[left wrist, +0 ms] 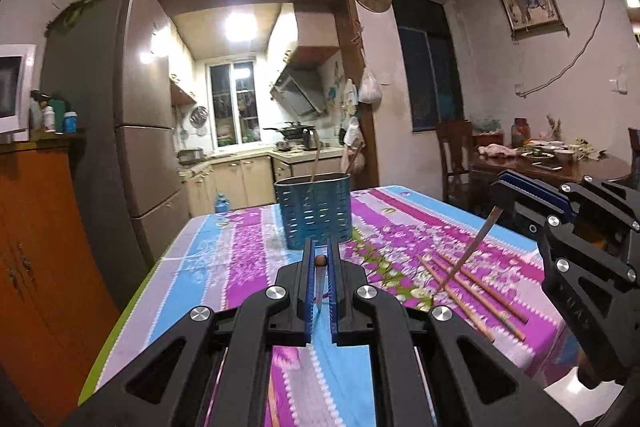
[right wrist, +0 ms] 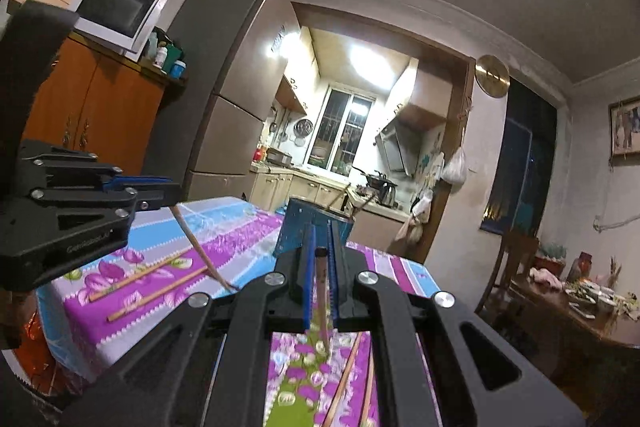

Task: Organize utensils
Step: 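Lift both chopsticks and carry them over the blue holder, then lower both chopsticks into the holder and open both grippers, then move both grippers back to the chopsticks on the tablecloth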

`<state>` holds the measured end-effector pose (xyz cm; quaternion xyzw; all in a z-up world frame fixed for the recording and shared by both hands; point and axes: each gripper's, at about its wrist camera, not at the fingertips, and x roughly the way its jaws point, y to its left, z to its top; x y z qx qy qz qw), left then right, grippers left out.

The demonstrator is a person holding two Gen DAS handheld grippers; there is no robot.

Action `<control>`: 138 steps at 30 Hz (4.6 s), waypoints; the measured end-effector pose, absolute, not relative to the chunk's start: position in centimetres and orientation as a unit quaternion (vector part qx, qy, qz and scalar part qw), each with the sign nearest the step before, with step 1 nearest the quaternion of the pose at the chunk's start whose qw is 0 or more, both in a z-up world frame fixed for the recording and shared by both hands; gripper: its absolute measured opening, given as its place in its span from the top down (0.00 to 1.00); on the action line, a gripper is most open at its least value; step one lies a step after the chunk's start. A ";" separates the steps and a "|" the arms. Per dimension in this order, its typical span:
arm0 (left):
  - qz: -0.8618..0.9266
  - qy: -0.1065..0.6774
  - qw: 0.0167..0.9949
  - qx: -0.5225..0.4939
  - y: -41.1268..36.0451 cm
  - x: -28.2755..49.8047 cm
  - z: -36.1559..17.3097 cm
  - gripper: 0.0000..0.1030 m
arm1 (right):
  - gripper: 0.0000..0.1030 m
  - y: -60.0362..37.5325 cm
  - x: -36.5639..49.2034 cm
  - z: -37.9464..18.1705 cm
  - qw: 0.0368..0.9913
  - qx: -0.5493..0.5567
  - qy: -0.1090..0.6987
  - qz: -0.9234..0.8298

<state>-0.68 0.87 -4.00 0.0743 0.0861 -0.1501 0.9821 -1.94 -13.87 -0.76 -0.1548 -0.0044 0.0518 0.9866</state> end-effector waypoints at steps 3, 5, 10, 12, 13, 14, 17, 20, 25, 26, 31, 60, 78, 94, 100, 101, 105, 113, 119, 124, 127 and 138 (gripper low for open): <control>-0.165 0.090 0.980 0.067 1.1 0.6 -2.3 0.93 | 0.96 -14.4 -0.7 0.7 0.986 -0.151 0.000 0.064; -0.174 0.096 0.978 0.063 1.2 1.4 -1.4 0.93 | 0.96 -15.0 0.4 1.8 0.987 -0.140 0.013 0.078; -0.203 0.122 0.970 0.049 1.7 4.4 1.1 0.93 | 0.96 -16.3 3.6 5.0 0.988 -0.115 0.037 0.096; -0.210 0.130 0.968 0.045 1.7 5.5 1.7 0.93 | 0.96 -16.8 4.7 6.0 0.988 -0.104 0.046 0.101; -0.215 0.139 0.966 0.038 1.9 6.3 2.0 0.93 | 0.96 -17.0 5.3 6.3 0.988 -0.099 0.051 0.103; -0.217 0.145 0.965 0.035 2.1 6.9 2.3 0.93 | 0.96 -17.1 5.6 6.6 0.989 -0.095 0.054 0.104; -0.221 0.153 0.963 0.032 2.4 8.3 3.2 0.93 | 0.96 -17.5 7.1 7.4 0.988 -0.083 0.067 0.112; -0.230 0.159 0.960 0.026 2.5 9.5 4.3 0.93 | 0.96 -17.5 8.6 8.2 0.986 -0.076 0.081 0.122; -0.239 0.170 0.956 0.021 2.3 11.6 6.0 0.93 | 0.96 -17.7 10.8 9.5 0.983 -0.060 0.108 0.136; -0.240 0.172 0.955 0.023 2.1 11.8 6.2 0.93 | 0.96 -17.7 11.2 9.7 0.982 -0.057 0.115 0.140; -0.239 0.172 0.955 0.025 1.8 12.6 6.1 0.93 | 0.96 -17.7 12.2 9.6 0.980 -0.053 0.131 0.143; -0.181 0.051 0.982 0.020 -2.5 32.1 17.3 0.93 | 0.95 -20.1 30.4 19.9 0.990 0.066 0.035 0.122; -0.186 0.164 0.968 0.038 -3.4 40.1 6.2 0.93 | 0.95 -17.6 37.3 9.4 0.983 0.052 0.139 0.107; -0.126 0.084 0.988 0.022 0.4 34.4 12.5 0.93 | 0.95 -20.5 29.9 16.1 0.993 0.018 0.072 0.095; -0.135 -0.014 0.990 0.039 1.6 22.5 16.2 0.66 | 0.94 -25.6 19.0 19.5 0.997 -0.033 0.019 0.074; -0.138 -0.022 0.989 0.048 1.5 20.5 16.1 0.61 | 0.94 -26.5 16.2 19.5 0.997 -0.044 0.012 0.063; -0.151 -0.029 0.985 0.083 1.4 13.2 14.0 0.60 | 0.94 -28.8 7.5 16.9 0.997 -0.074 0.012 0.032; -0.088 0.027 0.990 0.107 6.6 4.0 5.9 0.60 | 0.80 -28.2 -1.8 2.8 0.986 -0.109 0.129 0.003; -0.071 0.080 0.987 0.123 7.3 -0.5 -1.4 0.60 | 0.80 -25.9 -3.2 -6.2 0.971 -0.083 0.223 0.019; -0.077 0.136 0.981 0.115 7.7 -3.6 -8.3 0.60 | 0.80 -21.7 -5.2 -11.1 0.964 -0.144 0.222 0.025; -0.080 0.189 0.973 0.105 7.6 -3.9 -12.2 0.63 | 0.80 -20.9 -5.6 -12.7 0.962 -0.162 0.217 0.025; -0.057 0.225 0.963 0.136 4.8 -1.9 -17.9 0.73 | 0.80 -20.9 -4.5 -14.0 0.965 -0.125 0.230 0.013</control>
